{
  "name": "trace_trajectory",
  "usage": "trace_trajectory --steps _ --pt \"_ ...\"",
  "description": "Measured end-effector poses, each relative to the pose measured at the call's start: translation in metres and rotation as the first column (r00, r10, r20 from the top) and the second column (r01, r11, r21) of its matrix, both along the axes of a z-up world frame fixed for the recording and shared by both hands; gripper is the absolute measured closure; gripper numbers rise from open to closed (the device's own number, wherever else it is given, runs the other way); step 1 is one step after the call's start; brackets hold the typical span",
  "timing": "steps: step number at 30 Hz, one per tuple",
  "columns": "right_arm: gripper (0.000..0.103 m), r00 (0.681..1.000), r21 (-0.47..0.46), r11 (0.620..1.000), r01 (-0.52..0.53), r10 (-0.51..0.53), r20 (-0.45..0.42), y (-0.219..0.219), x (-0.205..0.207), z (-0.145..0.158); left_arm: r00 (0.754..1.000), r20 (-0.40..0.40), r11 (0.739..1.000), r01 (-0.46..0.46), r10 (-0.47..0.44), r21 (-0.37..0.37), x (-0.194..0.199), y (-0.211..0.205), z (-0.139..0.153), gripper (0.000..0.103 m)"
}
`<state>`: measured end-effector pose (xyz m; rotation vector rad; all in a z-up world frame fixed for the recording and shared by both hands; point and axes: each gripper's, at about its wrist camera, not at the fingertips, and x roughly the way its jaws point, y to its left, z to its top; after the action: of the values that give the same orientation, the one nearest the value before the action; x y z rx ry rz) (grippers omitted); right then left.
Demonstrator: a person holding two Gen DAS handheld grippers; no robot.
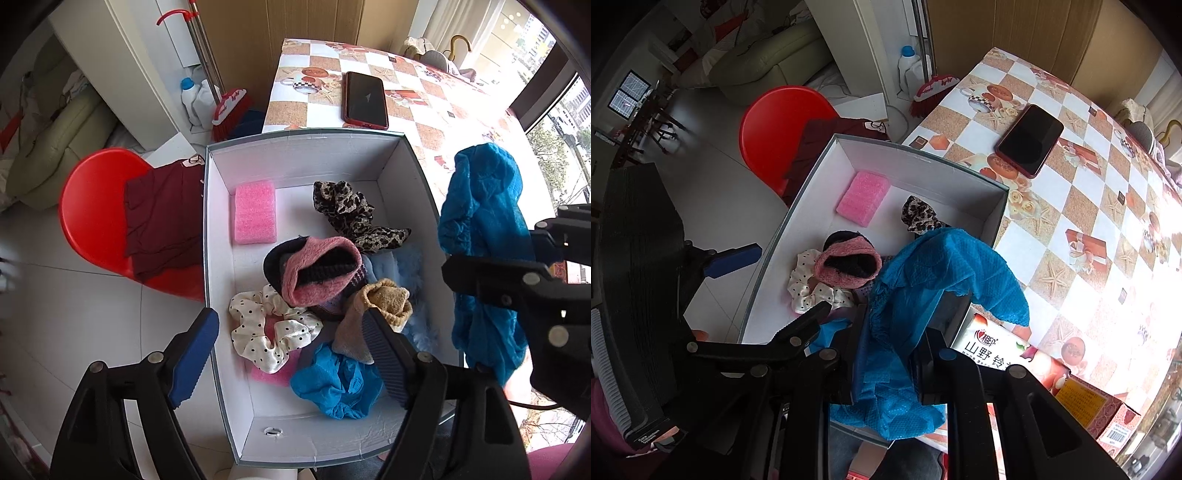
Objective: Organize soft objects
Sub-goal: 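Open the left tool to drop the sock while the right tool releases the glove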
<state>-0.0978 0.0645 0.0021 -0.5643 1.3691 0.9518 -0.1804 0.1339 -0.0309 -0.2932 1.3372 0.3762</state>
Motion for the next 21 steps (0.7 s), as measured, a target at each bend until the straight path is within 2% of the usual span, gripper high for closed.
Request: trace_trajectory --steps 1,2,3,7,9,10,12,14,16,21 --pt "0.061 1.000 0.001 1.000 0.003 -0.003 0.002 0.000 0.000 0.001 1.000 0.001 1.000 -0.005 0.005 -0.014 -0.001 0.001 -0.001 0.013" --pt "0.036 1.000 0.006 1.000 0.007 -0.007 0.006 -0.001 0.001 0.002 1.000 0.003 1.000 -0.012 0.012 -0.027 -0.001 0.002 -0.001 0.005" --pt "0.025 1.000 0.015 1.000 0.014 -0.015 0.014 -0.002 0.001 0.004 1.000 0.003 0.999 -0.018 0.018 -0.035 -0.002 0.002 -0.002 0.001" --pt "0.025 0.999 0.022 0.999 0.030 -0.030 0.016 -0.002 0.003 0.009 1.000 0.019 0.999 -0.018 0.019 -0.026 -0.003 0.002 0.001 0.000" --pt "0.005 0.999 0.012 0.999 0.047 -0.047 0.023 -0.003 0.006 0.009 0.999 0.031 1.000 -0.021 0.021 -0.013 -0.002 0.002 0.004 0.000" --pt "0.001 0.997 0.006 0.998 0.061 -0.061 0.036 -0.004 0.007 0.009 0.999 0.035 1.000 -0.025 0.026 -0.017 -0.002 0.003 0.006 0.000" --pt "0.001 0.996 0.019 0.996 0.084 -0.084 0.021 -0.008 0.011 0.010 0.998 0.052 0.999 -0.037 0.038 -0.021 -0.003 0.006 0.010 0.000" --pt "0.001 0.995 0.006 0.995 0.103 -0.103 0.001 -0.011 0.014 0.008 0.998 0.034 0.999 -0.052 0.052 0.006 -0.002 0.008 0.011 0.000" --pt "0.001 0.993 -0.011 0.993 0.116 -0.116 0.006 -0.012 0.015 0.007 0.999 0.012 0.999 -0.040 0.040 0.029 -0.001 0.006 0.011 0.000" --pt "0.001 0.990 -0.007 0.990 0.141 -0.140 0.028 -0.017 0.017 0.012 1.000 -0.008 0.999 -0.025 0.025 0.028 0.000 0.002 0.009 0.000"
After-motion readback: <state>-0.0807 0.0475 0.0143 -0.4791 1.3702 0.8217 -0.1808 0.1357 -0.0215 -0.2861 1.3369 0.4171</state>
